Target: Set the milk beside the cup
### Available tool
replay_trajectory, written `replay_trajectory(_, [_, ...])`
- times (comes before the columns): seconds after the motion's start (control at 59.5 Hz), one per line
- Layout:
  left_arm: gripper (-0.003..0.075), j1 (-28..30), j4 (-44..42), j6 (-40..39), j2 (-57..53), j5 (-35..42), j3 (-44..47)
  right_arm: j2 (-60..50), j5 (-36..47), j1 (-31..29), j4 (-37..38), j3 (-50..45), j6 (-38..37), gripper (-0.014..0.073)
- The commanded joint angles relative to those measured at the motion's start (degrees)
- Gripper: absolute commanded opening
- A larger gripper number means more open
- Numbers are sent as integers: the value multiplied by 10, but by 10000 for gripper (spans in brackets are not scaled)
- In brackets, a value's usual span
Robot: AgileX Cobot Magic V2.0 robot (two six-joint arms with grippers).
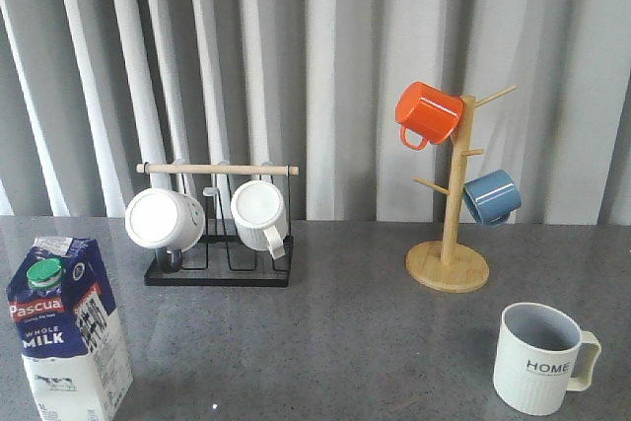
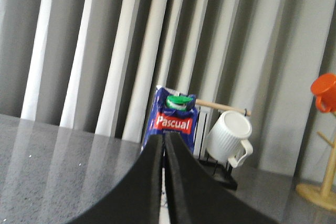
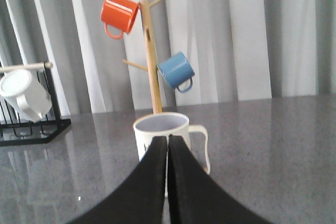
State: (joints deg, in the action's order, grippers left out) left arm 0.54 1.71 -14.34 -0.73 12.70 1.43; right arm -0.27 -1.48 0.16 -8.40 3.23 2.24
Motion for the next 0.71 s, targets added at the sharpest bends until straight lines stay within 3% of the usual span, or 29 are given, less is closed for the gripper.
replay_trajectory(0.0, [15,0,6,-35,-6,79,-16,30,20,-4,11,82,26,38])
replay_trajectory(0.202, [41,0,5,-65,-5,1,-86,137,-36,-4,10,217,59,151])
replay_trajectory(0.386, [75,0,5,-65,-5,-123,-182,225,-55,-4,5,279,51,406])
replay_trajectory(0.537, [125,0,6,-65,-5,-171,-238,255,-55,-4,0,282,42,593])
replay_trajectory(0.689, [217,-1,18,-76,-5,-166,-249,255,-32,-4,-12,282,41,608])
